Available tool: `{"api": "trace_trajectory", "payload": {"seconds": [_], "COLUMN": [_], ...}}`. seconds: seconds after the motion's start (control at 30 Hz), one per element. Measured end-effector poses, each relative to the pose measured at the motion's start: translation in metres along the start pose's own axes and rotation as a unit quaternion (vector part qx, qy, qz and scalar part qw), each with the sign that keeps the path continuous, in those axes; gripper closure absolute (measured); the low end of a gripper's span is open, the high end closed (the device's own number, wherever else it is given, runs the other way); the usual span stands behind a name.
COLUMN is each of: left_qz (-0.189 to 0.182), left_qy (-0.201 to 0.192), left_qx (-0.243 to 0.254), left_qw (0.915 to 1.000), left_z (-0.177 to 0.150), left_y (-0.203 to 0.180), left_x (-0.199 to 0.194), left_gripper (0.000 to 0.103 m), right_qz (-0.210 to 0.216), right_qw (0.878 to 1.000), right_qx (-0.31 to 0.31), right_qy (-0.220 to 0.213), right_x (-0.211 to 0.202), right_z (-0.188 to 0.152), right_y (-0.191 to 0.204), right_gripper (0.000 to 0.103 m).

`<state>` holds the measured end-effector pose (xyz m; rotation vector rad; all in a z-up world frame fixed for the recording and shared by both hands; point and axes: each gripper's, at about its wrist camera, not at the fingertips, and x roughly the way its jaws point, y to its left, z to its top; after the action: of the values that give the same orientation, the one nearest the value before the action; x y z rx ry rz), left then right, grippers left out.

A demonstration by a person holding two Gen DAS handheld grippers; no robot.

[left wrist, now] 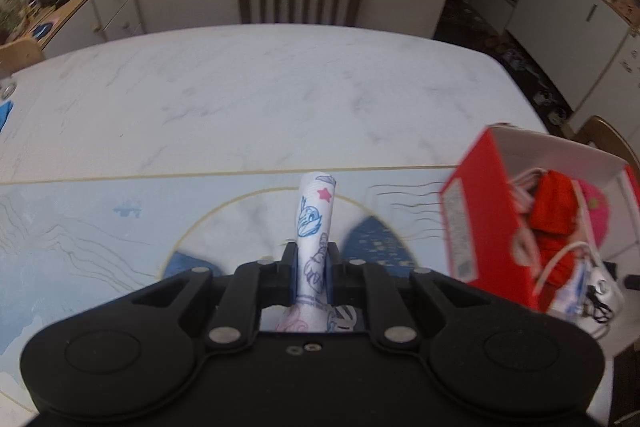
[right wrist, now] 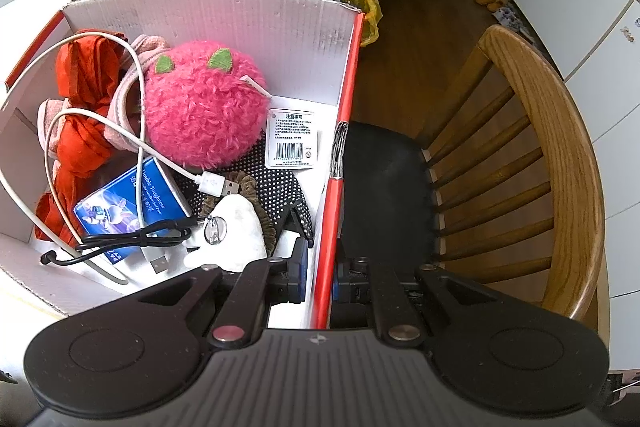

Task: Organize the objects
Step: 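Lift the white pouch and carry it over the box with the left gripper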

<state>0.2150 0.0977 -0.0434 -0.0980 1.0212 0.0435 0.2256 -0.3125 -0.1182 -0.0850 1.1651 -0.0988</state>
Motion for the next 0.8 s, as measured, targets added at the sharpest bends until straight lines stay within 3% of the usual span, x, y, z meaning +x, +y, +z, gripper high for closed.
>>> {"api": "trace_trajectory", "payload": {"seconds": [0.4, 0.8], "left_qz": [-0.064, -0.141], "left_qy": [-0.025, -0.031], "left_qx": [0.074, 0.187], "left_qw": [0.9949, 0.9716], "left_z": [0.000, 0.003], "left_y": [-0.083, -0.191], "left_x": [-0.037, -0.042], "left_gripper": [0.092, 0.091], "right_qz": [0.010, 0.018], "right_qw": [1.000, 1.000], "right_qx": [0.003, 0.007], "right_qy": [-0.006, -0.014], "right_x": [-0.001, -0.003], "right_z": [-0.002, -0.004], "right_y": [-0.004, -0.008], "right_gripper": [0.092, 0.092]}}
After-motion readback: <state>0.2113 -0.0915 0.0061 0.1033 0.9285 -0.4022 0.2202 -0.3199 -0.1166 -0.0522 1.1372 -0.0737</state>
